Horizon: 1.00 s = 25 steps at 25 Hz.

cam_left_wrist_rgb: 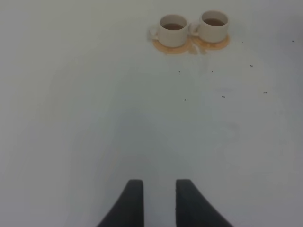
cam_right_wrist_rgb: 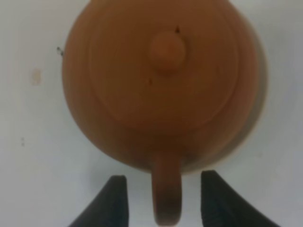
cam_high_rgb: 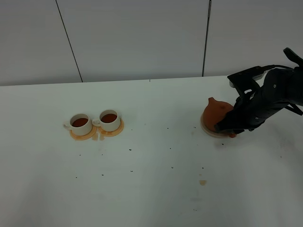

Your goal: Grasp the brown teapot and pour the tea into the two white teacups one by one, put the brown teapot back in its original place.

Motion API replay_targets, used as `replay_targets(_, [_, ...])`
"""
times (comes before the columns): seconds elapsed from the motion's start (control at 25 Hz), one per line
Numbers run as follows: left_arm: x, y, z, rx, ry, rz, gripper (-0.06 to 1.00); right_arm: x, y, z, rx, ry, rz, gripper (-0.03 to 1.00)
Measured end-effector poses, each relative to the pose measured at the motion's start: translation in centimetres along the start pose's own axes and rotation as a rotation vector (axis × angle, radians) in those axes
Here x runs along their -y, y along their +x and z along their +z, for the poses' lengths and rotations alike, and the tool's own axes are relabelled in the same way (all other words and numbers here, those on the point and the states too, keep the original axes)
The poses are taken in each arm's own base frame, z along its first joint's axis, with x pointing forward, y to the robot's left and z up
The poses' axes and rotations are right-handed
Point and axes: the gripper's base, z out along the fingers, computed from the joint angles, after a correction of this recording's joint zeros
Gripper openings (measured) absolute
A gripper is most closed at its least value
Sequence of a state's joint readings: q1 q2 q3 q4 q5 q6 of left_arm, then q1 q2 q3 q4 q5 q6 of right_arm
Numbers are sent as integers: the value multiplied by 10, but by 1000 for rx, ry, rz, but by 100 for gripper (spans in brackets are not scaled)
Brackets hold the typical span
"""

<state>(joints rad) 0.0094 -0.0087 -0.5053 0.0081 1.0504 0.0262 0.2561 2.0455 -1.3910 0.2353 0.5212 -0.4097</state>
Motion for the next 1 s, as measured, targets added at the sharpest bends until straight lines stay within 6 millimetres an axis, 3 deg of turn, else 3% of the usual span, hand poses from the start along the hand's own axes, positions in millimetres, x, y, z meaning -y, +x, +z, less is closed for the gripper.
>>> replay_targets(0.2, [0,0,0,0,0,0,24,-2,-13,-34,74,13,-11,36])
replay_targets(0.56, [0,0,0,0,0,0,24,-14,-31,-139,310,25,-60,32])
replay_targets(0.72, [0,0,0,0,0,0,24,-21,-3,-172,444,79,-29,30])
replay_targets(1.0, [0,0,0,0,0,0,24,-30,77,-216,636,188,35,28])
